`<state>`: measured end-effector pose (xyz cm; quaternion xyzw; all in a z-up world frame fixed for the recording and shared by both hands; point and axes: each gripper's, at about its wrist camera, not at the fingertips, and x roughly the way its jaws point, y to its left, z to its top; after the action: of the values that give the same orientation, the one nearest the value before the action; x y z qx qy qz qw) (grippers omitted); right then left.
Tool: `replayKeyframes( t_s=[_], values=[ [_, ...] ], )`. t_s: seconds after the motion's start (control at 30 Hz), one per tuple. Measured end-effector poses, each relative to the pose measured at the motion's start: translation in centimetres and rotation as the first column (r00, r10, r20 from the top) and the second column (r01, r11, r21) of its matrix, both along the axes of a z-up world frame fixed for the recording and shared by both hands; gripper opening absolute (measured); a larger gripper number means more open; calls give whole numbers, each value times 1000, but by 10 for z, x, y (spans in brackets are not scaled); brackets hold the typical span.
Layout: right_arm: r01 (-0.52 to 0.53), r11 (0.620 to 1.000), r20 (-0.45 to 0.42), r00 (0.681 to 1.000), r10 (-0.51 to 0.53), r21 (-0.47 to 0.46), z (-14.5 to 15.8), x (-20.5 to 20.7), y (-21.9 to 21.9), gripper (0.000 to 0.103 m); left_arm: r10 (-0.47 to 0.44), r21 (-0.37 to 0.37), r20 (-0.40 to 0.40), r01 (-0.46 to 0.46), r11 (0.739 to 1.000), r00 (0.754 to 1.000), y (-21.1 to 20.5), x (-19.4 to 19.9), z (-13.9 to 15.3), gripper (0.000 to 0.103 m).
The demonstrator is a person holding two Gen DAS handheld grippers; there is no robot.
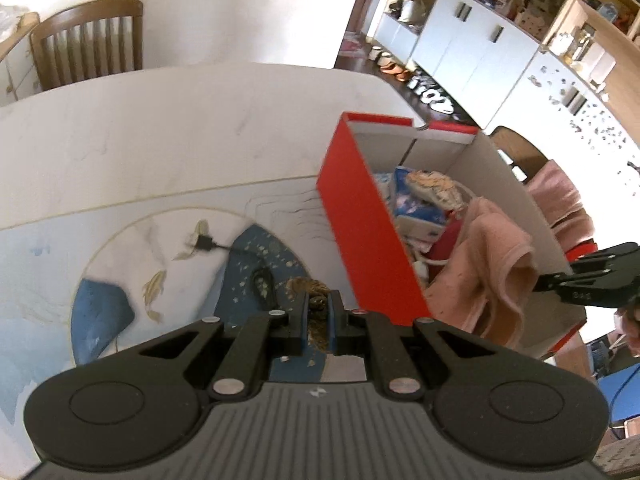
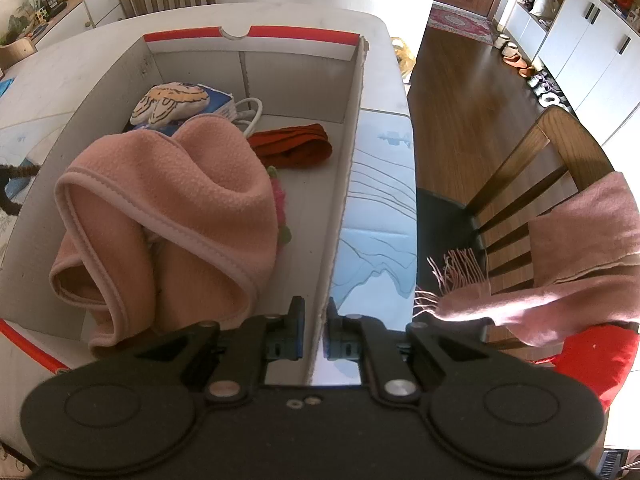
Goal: Organize objects
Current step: 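Close the left gripper on the brown beaded bracelet and lift it, then carry the bracelet with the left gripper over the box onto the pink towel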
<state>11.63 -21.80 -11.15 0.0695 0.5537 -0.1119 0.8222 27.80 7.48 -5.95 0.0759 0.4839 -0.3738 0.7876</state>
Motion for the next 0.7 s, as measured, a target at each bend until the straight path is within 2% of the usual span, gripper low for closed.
replayKeyframes(
  t_s=[0.43, 0.7],
  values=[
    [-4, 1000, -3, 1000, 4, -10, 1, 1, 2, 5, -91, -63, 61, 95, 994, 994, -24, 2, 53, 8],
    [-4, 1000, -2, 1000, 4, -11, 1, 1, 2, 5, -194, -110, 113, 207, 972, 974, -57, -12, 85, 8]
  ],
)
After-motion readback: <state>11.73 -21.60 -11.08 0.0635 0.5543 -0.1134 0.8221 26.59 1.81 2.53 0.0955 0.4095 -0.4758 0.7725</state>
